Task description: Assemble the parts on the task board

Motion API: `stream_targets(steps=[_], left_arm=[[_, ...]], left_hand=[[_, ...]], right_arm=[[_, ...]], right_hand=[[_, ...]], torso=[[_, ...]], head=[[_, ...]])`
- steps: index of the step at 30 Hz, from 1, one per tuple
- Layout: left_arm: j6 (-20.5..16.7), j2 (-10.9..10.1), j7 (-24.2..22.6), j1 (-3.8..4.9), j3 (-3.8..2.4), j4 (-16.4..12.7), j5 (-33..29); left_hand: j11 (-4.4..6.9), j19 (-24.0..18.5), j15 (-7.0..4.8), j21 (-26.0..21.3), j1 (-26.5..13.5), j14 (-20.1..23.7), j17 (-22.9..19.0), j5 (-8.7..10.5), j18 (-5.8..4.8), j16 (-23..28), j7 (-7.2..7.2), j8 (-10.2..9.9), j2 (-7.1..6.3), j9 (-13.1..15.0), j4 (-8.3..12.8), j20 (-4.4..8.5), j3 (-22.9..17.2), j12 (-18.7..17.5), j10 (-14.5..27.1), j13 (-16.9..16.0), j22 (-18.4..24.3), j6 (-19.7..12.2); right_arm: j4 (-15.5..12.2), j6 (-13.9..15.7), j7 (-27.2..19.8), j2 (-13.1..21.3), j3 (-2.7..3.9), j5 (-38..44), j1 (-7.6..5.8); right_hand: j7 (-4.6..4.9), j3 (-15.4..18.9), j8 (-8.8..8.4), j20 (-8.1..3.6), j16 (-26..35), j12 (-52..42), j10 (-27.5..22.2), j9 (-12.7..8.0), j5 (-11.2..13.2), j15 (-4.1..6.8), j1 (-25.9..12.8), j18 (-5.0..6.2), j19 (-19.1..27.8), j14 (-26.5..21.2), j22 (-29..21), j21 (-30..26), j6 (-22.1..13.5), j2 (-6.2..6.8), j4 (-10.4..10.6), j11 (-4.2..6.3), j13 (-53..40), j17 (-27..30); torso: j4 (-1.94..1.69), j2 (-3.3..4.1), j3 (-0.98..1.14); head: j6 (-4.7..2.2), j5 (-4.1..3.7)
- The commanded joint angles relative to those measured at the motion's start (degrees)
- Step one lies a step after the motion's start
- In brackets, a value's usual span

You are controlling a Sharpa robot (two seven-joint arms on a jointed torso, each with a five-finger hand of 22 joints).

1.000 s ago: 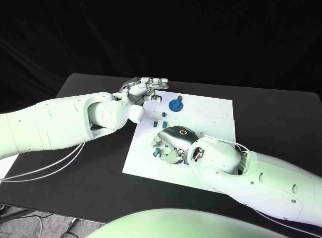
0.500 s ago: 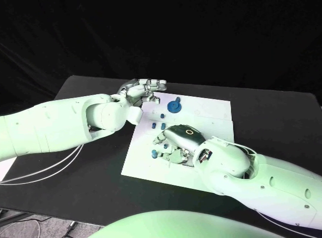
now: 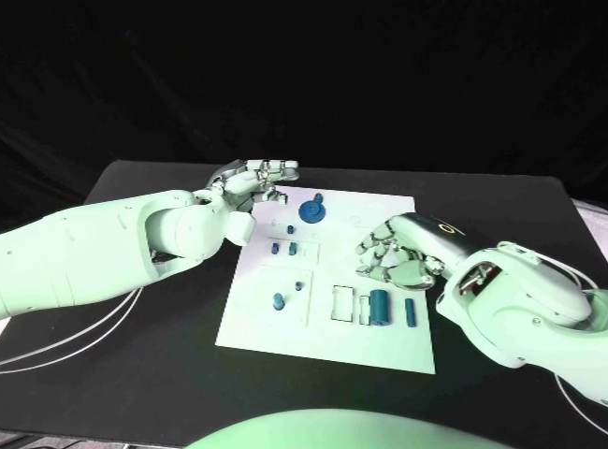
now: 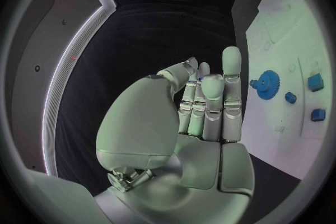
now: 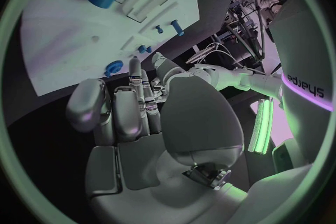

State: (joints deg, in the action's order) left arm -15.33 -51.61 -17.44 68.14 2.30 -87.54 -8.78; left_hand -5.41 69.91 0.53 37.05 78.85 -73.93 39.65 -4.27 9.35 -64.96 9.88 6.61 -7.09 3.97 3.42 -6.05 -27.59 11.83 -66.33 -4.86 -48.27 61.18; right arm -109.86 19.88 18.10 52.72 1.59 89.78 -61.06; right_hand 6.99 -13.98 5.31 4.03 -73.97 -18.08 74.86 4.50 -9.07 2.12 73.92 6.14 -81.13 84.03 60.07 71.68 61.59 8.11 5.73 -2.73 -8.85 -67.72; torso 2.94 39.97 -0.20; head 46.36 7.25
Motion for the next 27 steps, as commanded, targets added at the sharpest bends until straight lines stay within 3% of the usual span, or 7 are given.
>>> stream_targets(steps=[1, 2, 4, 7, 11, 19, 27], left_arm=[[0.8, -0.1, -0.2, 0.03, -0.04, -0.3, 0.2], [0.8, -0.1, -0.2, 0.03, -0.03, -0.4, 0.2], [0.8, -0.2, -0.2, 0.03, -0.03, -0.6, 0.2], [0.8, -0.4, -0.2, 0.03, -0.03, -0.8, 0.3], [0.9, -0.4, -0.1, 0.02, -0.02, -0.8, 0.3], [1.0, -0.4, -0.1, 0.02, 0.0, -0.8, 0.7], [0.9, -0.5, 0.0, 0.02, 0.0, -0.7, 0.8]], left_hand=[[-0.03, -0.2, -0.04, -0.2, -0.4, 0.5, 0.0, -0.07, 1.08, 0.2, -0.05, 0.3, 0.07, -0.1, 0.0, -0.08, 0.4, 0.3, 0.6, 0.0, 0.1, -0.6], [-0.03, -0.2, -0.04, -0.2, -0.4, 0.5, 0.0, -0.07, 1.08, 0.2, -0.05, 0.3, 0.07, -0.1, 0.0, -0.08, 0.4, 0.3, 0.6, 0.0, 0.1, -0.6], [-0.03, -0.2, -0.04, -0.2, -0.4, 0.5, 0.0, -0.07, 1.08, 0.2, -0.05, 0.3, 0.07, -0.1, 0.0, -0.08, 0.4, 0.3, 0.6, 0.0, 0.1, -0.6], [-0.03, -0.2, -0.04, -0.2, -0.4, 0.5, 0.0, -0.07, 1.08, 0.2, -0.05, 0.3, 0.07, -0.1, 0.0, -0.08, 0.4, 0.3, 0.6, 0.0, 0.1, -0.6], [-0.03, -0.2, -0.04, -0.2, -0.4, 0.5, 0.0, -0.07, 1.08, 0.2, -0.05, 0.3, 0.07, -0.1, 0.0, -0.08, 0.4, 0.3, 0.6, 0.0, 0.1, -0.6], [-0.04, -0.2, -0.03, -0.3, -0.5, 0.5, -0.1, -0.06, 1.08, 0.2, -0.04, 0.4, 0.09, -0.1, -0.1, -0.09, 0.5, 0.3, 0.6, 0.0, 0.1, -0.6], [-0.04, -0.2, -0.03, -0.3, -0.5, 0.5, -0.1, -0.06, 1.08, 0.2, -0.04, 0.4, 0.09, -0.1, -0.1, -0.09, 0.5, 0.3, 0.6, 0.0, 0.1, -0.6]], right_arm=[[-2.4, -1.4, 6.7, 3.6, -0.37, -9.3, 0.08], [-2.9, -1.7, 7.6, 4.7, -0.52, -9.6, 0.34], [-3.8, -2.2, 9.4, 6.5, -0.75, -9.2, 1.25], [-4.6, -2.6, 11.7, 7.9, -0.98, -7.5, 2.72], [-4.6, -2.9, 13.7, 8.2, -1.28, -3.2, 4.34], [-2.8, -3.4, 15.5, 5.7, -1.48, 0.1, 5.89], [-1.6, -2.5, 16.1, 3.7, -1.5, 0.6, 6.18]], right_hand=[[-0.76, 2.6, 0.49, -0.9, -2.4, -5.1, 4.3, 0.1, -2.5, 1.02, -1.9, -1.39, -1.5, 3.6, 4.4, 3.2, 0.8, 0.6, 1.7, 1.68, -4.3, -2.6], [-0.99, 3.5, 0.64, -1.19, -3.6, -8.1, 5.1, 0.1, -3.7, 1.16, -2.7, -1.63, -1.9, 3.8, 5.9, 4.3, 1.0, 0.5, 2.6, 1.72, -7.2, -4.1], [-1.41, 5.9, 1.22, -1.61, -5.7, -23.2, 6.0, 0.2, -6.6, 1.5, -3.2, -1.95, -2.3, 4.0, 8.0, 5.8, 1.3, 0.43, 4.0, 2.08, -24.0, -6.7], [-1.41, 9.4, 2.02, -1.51, -8.1, -38.9, 4.1, 0.5, -7.7, 1.32, -2.5, -2.14, -2.1, 4.1, 9.5, 7.0, 0.9, -0.88, 6.7, 2.03, -42.4, -9.7], [-1.09, 12.0, 2.33, -1.24, -9.3, -45.0, 3.2, 0.5, -8.5, 1.08, -1.3, -2.24, -2.0, 4.2, 10.5, 7.8, -0.2, -2.5, 8.9, 1.68, -50.5, -11.3], [-1.03, 15.1, 3.03, -1.23, -10.4, -49.9, 4.3, 0.8, -9.4, 0.95, -1.7, -2.37, -2.1, 4.4, 11.6, 8.5, -0.5, -3.89, 10.8, 1.57, -57.3, -12.9], [-1.01, 17.5, 3.47, -1.13, -11.1, -52.3, 5.1, 1.0, -9.8, 0.86, -3.3, -2.42, -2.2, 4.5, 12.0, 8.7, -0.8, -4.87, 10.9, 1.5, -60.8, -13.9]], torso=[[1.01, -0.35, 0.07], [1.27, -0.41, 0.13], [1.58, -0.49, 0.14], [2.18, -0.63, 0.17], [2.62, -0.74, 0.34], [2.2, -0.63, 0.36], [2.1, -0.62, 0.36]], head=[[-0.36, -1.25], [-0.34, -1.38], [-0.23, -1.55], [-0.55, -1.43], [-0.53, -1.66], [-0.54, -2.66], [-0.39, -2.8]])
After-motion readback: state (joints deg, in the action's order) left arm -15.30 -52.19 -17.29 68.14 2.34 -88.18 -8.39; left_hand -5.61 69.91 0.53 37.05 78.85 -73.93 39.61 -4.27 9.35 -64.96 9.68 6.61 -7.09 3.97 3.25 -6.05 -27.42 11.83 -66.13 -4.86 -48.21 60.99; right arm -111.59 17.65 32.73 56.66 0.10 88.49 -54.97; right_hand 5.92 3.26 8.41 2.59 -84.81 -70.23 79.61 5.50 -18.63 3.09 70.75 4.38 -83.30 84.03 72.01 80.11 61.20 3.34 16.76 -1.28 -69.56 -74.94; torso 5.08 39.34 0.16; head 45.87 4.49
